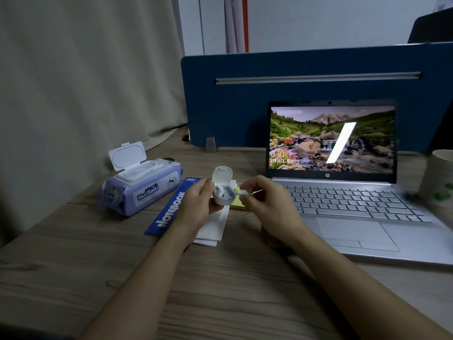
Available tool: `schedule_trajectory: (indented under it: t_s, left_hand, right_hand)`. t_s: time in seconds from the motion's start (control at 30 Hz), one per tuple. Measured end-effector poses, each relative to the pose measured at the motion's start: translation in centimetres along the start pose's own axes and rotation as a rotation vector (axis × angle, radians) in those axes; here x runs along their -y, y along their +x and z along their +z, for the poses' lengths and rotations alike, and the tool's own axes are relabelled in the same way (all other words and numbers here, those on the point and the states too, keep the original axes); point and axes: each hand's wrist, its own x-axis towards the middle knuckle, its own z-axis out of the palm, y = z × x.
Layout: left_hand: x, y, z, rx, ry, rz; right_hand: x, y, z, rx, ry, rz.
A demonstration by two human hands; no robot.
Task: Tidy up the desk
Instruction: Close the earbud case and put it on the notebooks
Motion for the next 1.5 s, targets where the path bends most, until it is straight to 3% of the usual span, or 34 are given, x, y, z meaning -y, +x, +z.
schedule_trajectory:
  t_s: [0.2, 0.53, 0.8, 0.97, 1.27, 1.5]
  left_hand:
    - [-0.3, -0.7, 0.4, 0.142, 0.097, -0.004]
    - [-0.5, -0.8, 0.5, 0.204, 0.133, 0.002]
    - [-0.7, -0.9, 0.4, 0.209, 0.043, -0.024]
    - [-0.7, -1.1, 0.3, 0.271, -0.009, -0.044]
    - [-0.7, -1.0, -0.1, 0.322, -0.065, -0.082]
    - [-0.2, -1.2, -0.1, 0.381, 0.288, 0.060]
  right_hand:
    - [-0.3, -0.1, 0.0, -0.012, -0.096, -0.093]
    - [-0.2, -0.2, -0.1, 0.042, -0.178, -0.237]
    - [-0.6, -0.2, -0.3, -0.110, -0.128, -0.175]
    - [-0.7, -0.3, -0.2, 0.026, -0.010, -0.070]
    - [-0.4, -0.5, -0.4, 0.004, 0.052, -0.030]
    - [-0.7, -0.2, -0.8, -0.074, 0.005, -0.008]
